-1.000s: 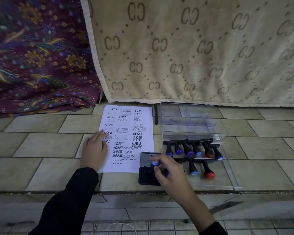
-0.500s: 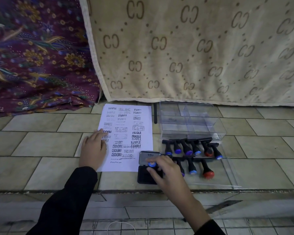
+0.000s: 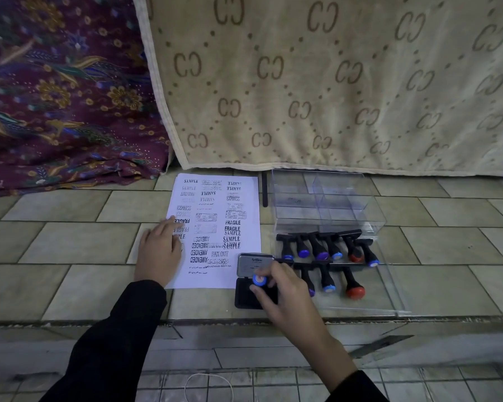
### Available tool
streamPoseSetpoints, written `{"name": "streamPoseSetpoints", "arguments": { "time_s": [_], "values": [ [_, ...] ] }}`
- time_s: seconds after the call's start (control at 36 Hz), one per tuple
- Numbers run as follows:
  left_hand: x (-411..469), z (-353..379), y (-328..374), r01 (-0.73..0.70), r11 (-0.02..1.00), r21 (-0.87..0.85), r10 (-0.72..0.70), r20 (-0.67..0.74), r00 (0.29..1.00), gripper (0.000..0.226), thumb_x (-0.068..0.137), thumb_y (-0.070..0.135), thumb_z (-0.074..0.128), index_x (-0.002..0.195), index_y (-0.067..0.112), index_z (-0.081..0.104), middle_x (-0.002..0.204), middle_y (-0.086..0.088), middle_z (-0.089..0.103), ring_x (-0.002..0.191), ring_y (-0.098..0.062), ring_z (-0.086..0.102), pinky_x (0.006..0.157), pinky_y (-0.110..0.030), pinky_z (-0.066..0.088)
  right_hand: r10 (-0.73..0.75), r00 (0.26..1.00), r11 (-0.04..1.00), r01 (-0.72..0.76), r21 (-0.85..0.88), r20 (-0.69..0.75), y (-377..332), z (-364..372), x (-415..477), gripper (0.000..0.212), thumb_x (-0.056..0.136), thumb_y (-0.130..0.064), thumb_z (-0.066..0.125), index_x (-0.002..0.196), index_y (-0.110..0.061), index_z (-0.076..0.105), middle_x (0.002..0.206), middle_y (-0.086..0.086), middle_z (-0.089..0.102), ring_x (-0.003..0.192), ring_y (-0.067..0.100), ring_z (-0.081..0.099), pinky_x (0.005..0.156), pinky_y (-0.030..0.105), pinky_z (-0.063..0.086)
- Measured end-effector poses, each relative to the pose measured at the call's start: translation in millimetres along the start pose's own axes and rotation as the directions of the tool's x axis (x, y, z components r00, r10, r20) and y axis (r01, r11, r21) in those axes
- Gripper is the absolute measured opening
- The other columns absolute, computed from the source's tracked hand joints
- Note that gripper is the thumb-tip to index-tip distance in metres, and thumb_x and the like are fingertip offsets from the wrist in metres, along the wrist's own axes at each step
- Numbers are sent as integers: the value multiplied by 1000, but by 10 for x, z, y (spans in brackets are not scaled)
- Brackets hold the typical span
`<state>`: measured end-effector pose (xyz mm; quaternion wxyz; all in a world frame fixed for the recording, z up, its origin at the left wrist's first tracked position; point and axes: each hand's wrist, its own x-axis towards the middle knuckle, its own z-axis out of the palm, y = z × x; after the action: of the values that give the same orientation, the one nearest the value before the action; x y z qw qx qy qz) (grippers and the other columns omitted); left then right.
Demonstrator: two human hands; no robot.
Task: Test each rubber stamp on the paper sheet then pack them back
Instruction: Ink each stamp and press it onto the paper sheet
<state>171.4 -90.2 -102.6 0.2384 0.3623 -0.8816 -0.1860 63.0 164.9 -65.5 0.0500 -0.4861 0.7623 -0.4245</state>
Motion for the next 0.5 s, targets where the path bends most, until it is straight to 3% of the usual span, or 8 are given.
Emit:
{"name": "streamPoseSetpoints", "arguments": {
  "time_s": [0.17, 0.42, 0.5],
  "values": [
    [-2, 0, -6, -18, 1000, 11, 18, 1, 1000, 33, 88, -1, 48, 116, 11, 62, 136, -6, 55, 126, -21, 50, 104, -43, 33, -48, 999, 998, 47, -29, -13, -48, 1, 15, 16, 82, -10, 68, 88, -14, 53, 87, -10, 51, 78, -5, 38, 71, 10, 36],
    [7, 16, -28, -10, 1000, 9, 11, -3, 1000, 34, 88, 0, 49, 116, 12, 63, 137, -5, 55, 127, -19, 49, 105, -42, 32, 0, 999, 1000, 0, 6, 41, -38, -11, 30, 15, 84, -15, 67, 88, -15, 52, 89, -12, 52, 80, -8, 45, 72, 6, 37],
    [7, 23, -41, -6, 1000, 1, 6, -6, 1000, 35, 87, 0, 49, 117, 13, 63, 136, -5, 55, 127, -19, 49, 106, -41, 32, 56, 998, 995, -57, 79, 16, -47, 3, 103, 17, 85, -20, 67, 93, -21, 53, 90, -12, 58, 80, 0, 54, 71, 10, 43]
  ]
}}
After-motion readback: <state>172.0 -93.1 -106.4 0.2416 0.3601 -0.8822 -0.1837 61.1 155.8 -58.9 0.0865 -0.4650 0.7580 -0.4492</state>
